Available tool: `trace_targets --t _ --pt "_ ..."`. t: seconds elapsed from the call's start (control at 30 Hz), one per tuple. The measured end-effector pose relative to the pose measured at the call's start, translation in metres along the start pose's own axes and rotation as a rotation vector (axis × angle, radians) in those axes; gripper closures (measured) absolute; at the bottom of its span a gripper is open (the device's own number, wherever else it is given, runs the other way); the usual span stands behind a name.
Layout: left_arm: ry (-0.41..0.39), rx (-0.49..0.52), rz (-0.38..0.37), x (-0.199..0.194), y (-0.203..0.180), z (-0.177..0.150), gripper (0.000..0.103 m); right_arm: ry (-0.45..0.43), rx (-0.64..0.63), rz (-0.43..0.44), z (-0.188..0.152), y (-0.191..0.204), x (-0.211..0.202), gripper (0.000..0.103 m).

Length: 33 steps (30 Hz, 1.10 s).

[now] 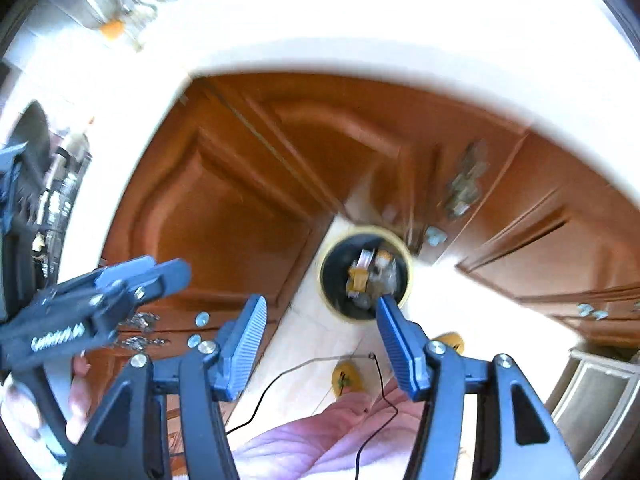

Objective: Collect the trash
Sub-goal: 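Raise both tools back toward the counter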

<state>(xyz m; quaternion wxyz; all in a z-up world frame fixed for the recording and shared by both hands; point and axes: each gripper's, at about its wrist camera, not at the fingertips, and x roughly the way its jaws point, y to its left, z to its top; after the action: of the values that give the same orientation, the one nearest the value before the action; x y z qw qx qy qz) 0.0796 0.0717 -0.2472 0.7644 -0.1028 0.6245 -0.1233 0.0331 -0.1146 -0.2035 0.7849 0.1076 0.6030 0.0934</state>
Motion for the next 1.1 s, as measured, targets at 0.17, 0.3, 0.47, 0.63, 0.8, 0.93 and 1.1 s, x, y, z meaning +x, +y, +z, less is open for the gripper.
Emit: trace_targets --t 0.17,0.3,0.47,0.63,0.8,0.93,1.1 --pt "-0.095 0.074 -0.09 -0.042 -0.04 0.021 0.028 -0.117 -0.039 -0.073 0.008 0.001 -0.072 0.045" --pt "-0.171 0.155 -0.159 -0.074 -0.076 0.039 0.028 -0.229 -0.043 -0.133 0.009 0.0 -0.122 0.045" --pt "-0.272 0.232 -0.223 -0.11 -0.109 0.066 0.023 -0.363 -0.012 -0.188 0.016 -0.011 -0.17 0.045" --pt "-0.332 0.26 -0.241 -0.126 -0.134 0.097 0.022 -0.47 0.022 -0.242 0.029 -0.029 -0.2 0.045" --pt "-0.369 0.231 -0.216 -0.121 -0.145 0.143 0.021 -0.517 0.005 -0.263 0.071 -0.051 -0.209 0.045" --pt "-0.389 0.18 -0.156 -0.107 -0.15 0.19 0.02 -0.517 -0.04 -0.279 0.129 -0.074 -0.206 0.045" --pt "-0.378 0.132 -0.064 -0.082 -0.159 0.249 0.02 -0.462 -0.062 -0.19 0.206 -0.107 -0.188 0.044"
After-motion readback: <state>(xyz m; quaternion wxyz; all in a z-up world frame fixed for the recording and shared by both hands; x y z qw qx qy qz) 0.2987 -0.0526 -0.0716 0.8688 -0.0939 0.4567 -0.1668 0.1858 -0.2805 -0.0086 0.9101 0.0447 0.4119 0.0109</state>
